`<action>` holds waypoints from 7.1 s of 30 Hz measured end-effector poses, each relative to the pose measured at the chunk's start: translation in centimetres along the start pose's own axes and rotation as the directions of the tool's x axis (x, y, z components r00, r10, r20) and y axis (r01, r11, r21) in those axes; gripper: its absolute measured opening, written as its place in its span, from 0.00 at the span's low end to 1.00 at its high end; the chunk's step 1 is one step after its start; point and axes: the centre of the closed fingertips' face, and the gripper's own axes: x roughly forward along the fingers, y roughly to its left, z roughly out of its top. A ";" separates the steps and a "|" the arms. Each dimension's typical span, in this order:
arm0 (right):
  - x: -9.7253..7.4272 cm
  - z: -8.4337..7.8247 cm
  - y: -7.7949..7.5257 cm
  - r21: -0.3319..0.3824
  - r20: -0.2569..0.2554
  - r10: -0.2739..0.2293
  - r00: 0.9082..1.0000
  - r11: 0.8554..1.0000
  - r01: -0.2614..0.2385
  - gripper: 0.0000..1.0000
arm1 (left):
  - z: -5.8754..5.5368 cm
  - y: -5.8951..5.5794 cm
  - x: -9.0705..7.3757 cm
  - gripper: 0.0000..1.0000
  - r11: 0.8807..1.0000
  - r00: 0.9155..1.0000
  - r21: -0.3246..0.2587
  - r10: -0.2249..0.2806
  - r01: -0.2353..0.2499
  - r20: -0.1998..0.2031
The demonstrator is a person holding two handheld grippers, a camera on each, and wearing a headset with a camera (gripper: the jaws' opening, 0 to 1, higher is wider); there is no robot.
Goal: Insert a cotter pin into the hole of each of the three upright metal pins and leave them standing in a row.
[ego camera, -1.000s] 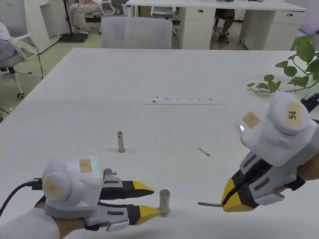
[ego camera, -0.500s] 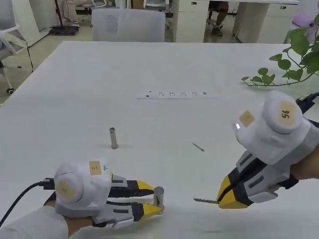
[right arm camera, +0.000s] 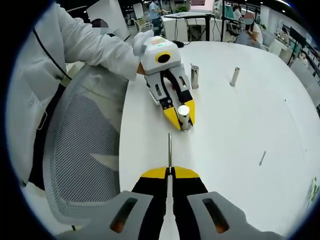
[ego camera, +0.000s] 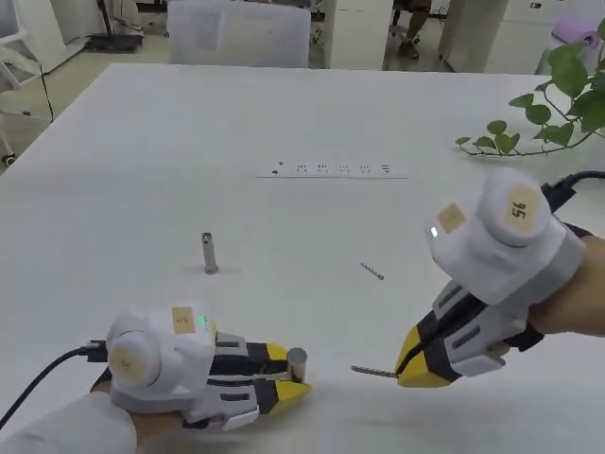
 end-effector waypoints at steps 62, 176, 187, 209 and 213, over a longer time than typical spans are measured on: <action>4.1 2.6 -2.5 -0.068 -0.063 -0.076 0.995 0.995 0.071 0.03 | -0.2 0.0 -0.2 0.11 0.998 0.998 -0.054 0.047 -0.044 0.040; 4.7 4.9 -2.2 -0.110 -0.043 -0.071 0.997 0.992 0.065 0.13 | 0.2 0.0 0.0 0.14 0.996 0.998 -0.082 0.037 -0.032 0.058; 4.7 4.1 -2.2 -0.059 -0.012 -0.073 0.997 0.996 0.072 0.18 | 0.5 -0.2 -1.3 0.24 0.993 0.998 -0.112 0.031 -0.024 0.056; 4.8 3.4 -1.9 0.037 0.086 -0.088 0.992 0.996 0.086 0.33 | 1.5 -1.3 -7.9 0.47 0.988 0.997 -0.146 0.061 -0.053 0.049; 4.8 3.4 -1.7 0.058 0.109 -0.089 0.990 0.995 0.083 0.34 | 1.4 -1.1 -9.2 0.50 0.983 0.995 -0.164 0.093 -0.084 0.047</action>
